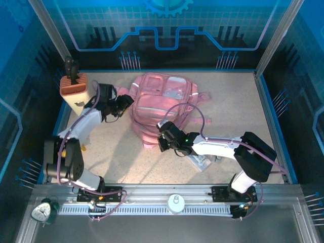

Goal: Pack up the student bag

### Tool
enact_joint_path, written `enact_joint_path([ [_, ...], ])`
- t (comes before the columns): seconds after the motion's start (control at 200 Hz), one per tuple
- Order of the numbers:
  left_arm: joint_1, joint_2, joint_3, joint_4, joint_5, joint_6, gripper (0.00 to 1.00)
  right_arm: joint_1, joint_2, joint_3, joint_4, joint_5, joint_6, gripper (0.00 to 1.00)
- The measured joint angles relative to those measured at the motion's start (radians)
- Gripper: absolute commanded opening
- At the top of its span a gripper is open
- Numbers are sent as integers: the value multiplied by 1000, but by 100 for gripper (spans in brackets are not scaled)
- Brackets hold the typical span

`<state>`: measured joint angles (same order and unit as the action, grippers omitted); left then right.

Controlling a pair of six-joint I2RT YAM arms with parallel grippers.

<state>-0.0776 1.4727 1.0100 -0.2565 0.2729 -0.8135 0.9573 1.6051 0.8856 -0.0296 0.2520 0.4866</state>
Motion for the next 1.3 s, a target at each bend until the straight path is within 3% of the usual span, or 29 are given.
enact_joint_path([
  [0.095, -27, -123, -140, 32, 2, -45, 59, 0, 1, 0, 0, 0, 3, 0],
  [0.18, -119, -183, -241, 63, -21, -110, 61, 0, 1, 0, 1, -3, 3, 0],
  [0.305, -258, -177, -336, 151, -32, -248, 59, 0, 4, 0, 2, -3, 8, 0],
  [0.43, -333, -107, -346, 223, -68, -342, 55, 0, 6, -5, 16, -11, 16, 0],
  [0.47, -351, -79, -336, 237, -83, -368, 49, 0, 6, -11, 23, -11, 20, 0],
  [0.535, -370, -44, -325, 254, -102, -406, 19, -1, 6, -21, 28, -10, 26, 0],
  [0.585, -377, -25, -325, 264, -114, -418, 8, -1, 8, -22, 29, -10, 27, 0],
  [0.64, -378, -10, -323, 262, -127, -420, 0, -1, 9, -22, 32, -6, 29, 0],
  [0.961, -360, -65, -277, 130, -162, -336, 0, -20, -40, -79, 37, 69, 40, 0],
  [1.186, -166, -177, -277, 27, -136, -195, 0, -163, -107, -156, 24, 97, 0, 0],
  [1.301, -100, -169, -263, -20, -93, -126, 0, -165, -107, -156, 23, 95, -28, 0],
])
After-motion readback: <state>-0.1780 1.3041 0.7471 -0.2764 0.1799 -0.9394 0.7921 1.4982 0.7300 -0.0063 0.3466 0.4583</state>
